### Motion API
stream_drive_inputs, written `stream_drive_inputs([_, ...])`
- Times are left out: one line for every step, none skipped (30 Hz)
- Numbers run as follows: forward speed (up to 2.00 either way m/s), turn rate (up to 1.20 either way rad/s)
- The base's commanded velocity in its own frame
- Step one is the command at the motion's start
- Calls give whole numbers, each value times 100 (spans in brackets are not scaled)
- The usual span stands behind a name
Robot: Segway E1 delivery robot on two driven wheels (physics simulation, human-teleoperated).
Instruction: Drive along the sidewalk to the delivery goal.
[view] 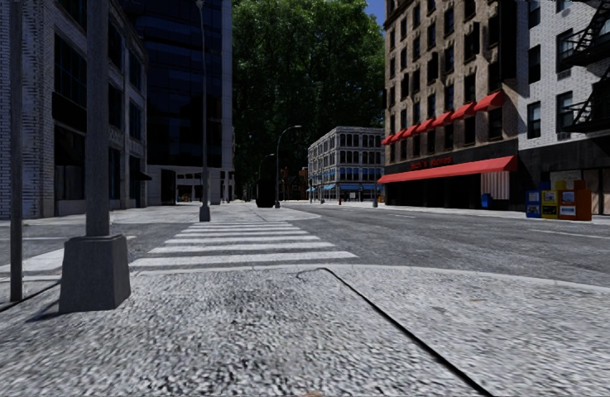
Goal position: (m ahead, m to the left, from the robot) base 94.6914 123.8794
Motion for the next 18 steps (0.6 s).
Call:
stream_drive_inputs([200,0])
stream_drive_inputs([200,0])
stream_drive_inputs([200,0])
stream_drive_inputs([200,0])
stream_drive_inputs([200,0])
stream_drive_inputs([200,0])
stream_drive_inputs([200,1])
stream_drive_inputs([200,10])
stream_drive_inputs([200,10])
stream_drive_inputs([200,25])
stream_drive_inputs([200,41])
stream_drive_inputs([200,56])
stream_drive_inputs([200,67])
stream_drive_inputs([200,73])
stream_drive_inputs([200,73])
stream_drive_inputs([200,74])
stream_drive_inputs([200,70])
stream_drive_inputs([200,45])
